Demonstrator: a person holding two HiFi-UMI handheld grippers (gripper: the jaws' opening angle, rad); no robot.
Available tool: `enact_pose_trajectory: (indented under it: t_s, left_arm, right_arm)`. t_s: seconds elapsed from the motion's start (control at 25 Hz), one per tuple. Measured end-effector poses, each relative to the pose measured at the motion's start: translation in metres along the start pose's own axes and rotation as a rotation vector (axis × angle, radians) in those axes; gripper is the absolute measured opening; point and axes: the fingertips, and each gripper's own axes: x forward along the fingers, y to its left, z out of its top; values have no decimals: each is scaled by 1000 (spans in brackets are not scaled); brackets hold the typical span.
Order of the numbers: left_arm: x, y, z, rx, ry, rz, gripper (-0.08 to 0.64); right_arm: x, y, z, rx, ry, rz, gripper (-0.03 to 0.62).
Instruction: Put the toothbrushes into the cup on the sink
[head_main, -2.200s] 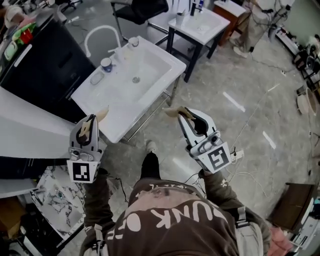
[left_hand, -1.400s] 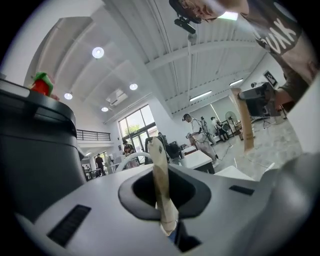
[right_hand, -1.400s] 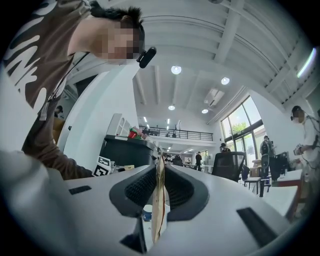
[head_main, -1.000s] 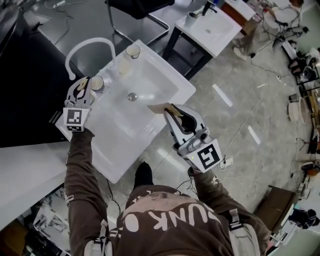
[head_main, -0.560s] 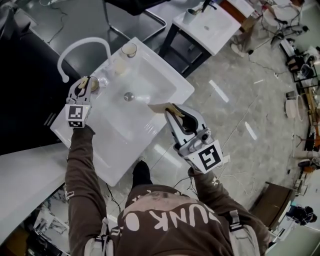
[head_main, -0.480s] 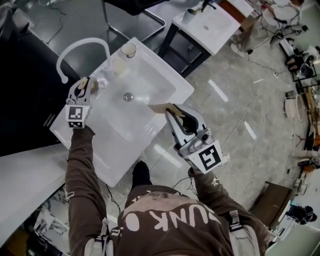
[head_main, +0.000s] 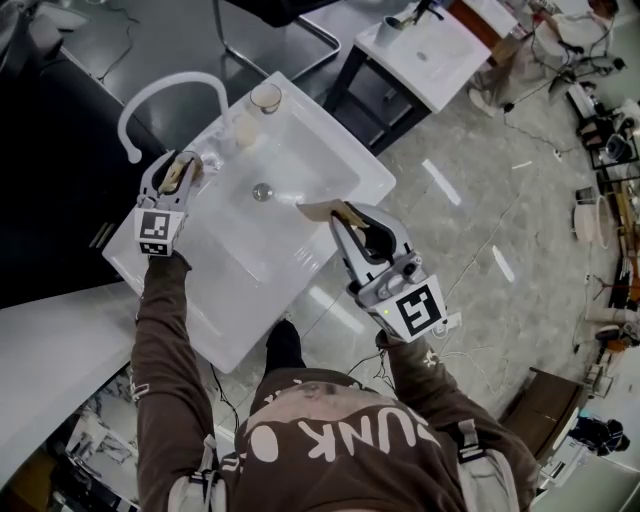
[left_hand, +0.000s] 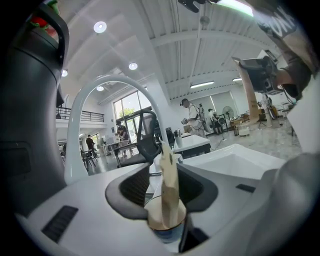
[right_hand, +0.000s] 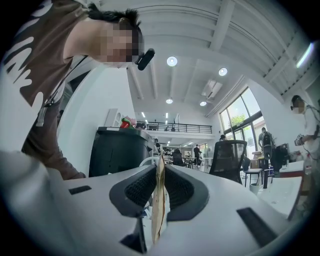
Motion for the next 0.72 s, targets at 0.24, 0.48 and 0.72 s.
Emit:
enact_pose_trajectory:
  t_s: [0.24, 0.48, 0.72]
  left_arm:
    - [-23, -1, 32, 30, -54, 3, 140]
    - [-37, 2, 50, 30, -100, 15, 140]
    - [-36, 0, 66, 29, -122, 8, 140]
  right_arm:
    - [32, -28, -5, -91, -20, -2, 64]
    - [91, -80, -6, -171, -44, -21, 64]
    - [171, -114, -27, -196, -28, 8, 64]
